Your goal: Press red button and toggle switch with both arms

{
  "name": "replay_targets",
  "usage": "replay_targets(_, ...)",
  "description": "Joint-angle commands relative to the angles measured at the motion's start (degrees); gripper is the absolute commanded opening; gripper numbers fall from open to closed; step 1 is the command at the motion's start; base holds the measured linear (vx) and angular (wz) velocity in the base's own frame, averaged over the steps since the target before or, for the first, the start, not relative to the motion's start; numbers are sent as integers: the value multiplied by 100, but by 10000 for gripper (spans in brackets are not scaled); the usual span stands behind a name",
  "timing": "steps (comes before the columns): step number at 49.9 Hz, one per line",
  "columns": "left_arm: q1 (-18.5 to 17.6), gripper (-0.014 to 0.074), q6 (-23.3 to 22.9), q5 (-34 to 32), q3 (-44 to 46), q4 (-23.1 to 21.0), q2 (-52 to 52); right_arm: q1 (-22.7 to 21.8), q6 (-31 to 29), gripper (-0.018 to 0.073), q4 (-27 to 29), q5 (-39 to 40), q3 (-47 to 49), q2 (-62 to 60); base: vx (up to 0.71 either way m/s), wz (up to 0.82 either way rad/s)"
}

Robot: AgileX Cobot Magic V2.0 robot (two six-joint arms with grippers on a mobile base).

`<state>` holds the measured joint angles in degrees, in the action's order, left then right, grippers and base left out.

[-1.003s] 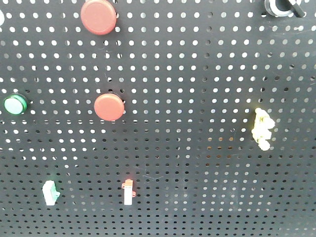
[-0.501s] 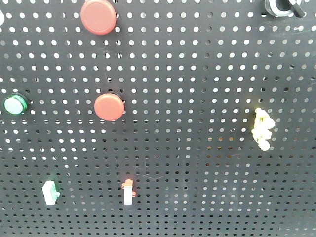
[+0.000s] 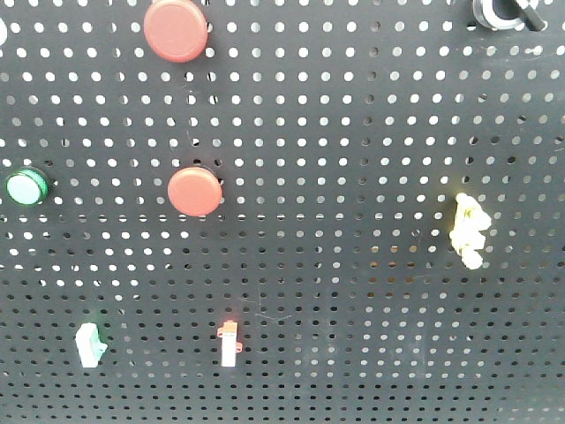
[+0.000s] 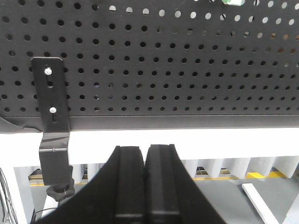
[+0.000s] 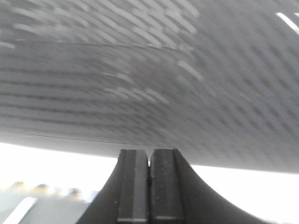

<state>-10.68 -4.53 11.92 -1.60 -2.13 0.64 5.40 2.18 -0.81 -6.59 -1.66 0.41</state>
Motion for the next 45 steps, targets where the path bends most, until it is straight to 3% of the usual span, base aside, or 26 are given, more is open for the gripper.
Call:
replay_targets(1, 15, 2, -50, -441, -195, -58, 99, -284, 237, -3, -82, 492, -71, -27, 0, 0)
replay_targets(9, 15, 2, -50, -441, -195, -58, 99, -513, 281, -3, -85, 471, -71, -199, 0, 0)
replay_targets(45, 15, 2, -50, -441, -195, -58, 99, -500, 276, -3, -85, 448, -76, -198, 0, 0)
